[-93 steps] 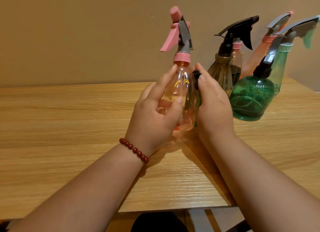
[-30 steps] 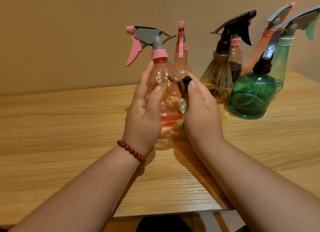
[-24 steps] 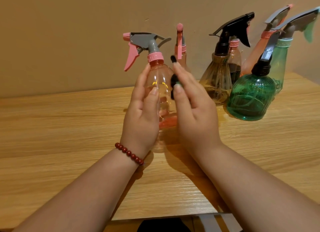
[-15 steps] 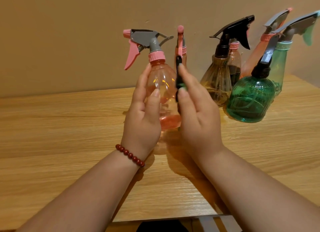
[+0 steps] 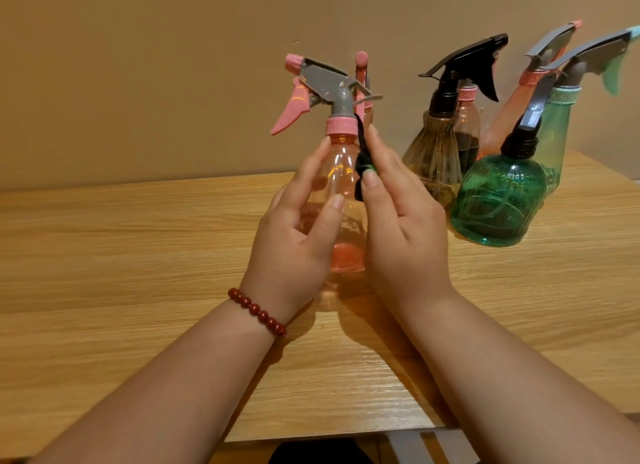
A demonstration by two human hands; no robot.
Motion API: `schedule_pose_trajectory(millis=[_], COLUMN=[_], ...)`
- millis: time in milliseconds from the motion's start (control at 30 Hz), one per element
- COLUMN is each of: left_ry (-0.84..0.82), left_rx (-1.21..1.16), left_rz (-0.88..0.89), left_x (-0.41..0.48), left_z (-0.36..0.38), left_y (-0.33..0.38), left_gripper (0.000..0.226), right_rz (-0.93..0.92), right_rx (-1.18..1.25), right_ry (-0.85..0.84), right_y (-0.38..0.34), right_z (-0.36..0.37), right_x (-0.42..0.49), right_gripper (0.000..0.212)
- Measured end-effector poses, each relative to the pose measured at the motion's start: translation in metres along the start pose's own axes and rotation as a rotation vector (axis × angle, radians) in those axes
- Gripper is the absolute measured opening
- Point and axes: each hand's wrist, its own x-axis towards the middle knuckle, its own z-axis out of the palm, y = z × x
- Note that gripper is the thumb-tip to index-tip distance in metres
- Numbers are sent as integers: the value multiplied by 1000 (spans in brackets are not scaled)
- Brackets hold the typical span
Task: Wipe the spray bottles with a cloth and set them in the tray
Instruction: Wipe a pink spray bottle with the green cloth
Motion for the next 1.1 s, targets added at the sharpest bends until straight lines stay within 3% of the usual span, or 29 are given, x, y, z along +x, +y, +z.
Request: schedule_pose_trajectory(millis=[133, 367, 500, 633, 733, 900, 1000, 1100], left_ry=[-62, -48, -71, -84, -53, 89, 18, 7], left_rx=[143, 184, 163, -36, -74, 206, 122, -41], left_rz=[69, 32, 65, 76, 51, 56, 13, -39], left_x=[-3, -1, -2, -1, -1, -5, -2, 2], left_z=[-1, 1, 0, 2, 4, 5, 4, 3], left_y=[-2, -6, -5, 1, -1, 1, -1, -1], left_gripper=[54, 54, 53, 48, 45, 41, 50, 60], right_rz=[292, 90, 380, 602, 569, 448, 371, 165], right_rx=[187, 13, 159, 345, 369, 354, 265, 101], right_ry=[12, 25, 67, 82, 42, 8, -29, -133], right_y=[2, 2, -3, 3, 1, -5, -3, -5], right_z=[-8, -2, -5, -5, -5, -7, -7, -4], right_x=[12, 3, 13, 18, 16, 12, 10, 7], right_gripper=[30, 43, 31, 21, 26, 36, 40, 48])
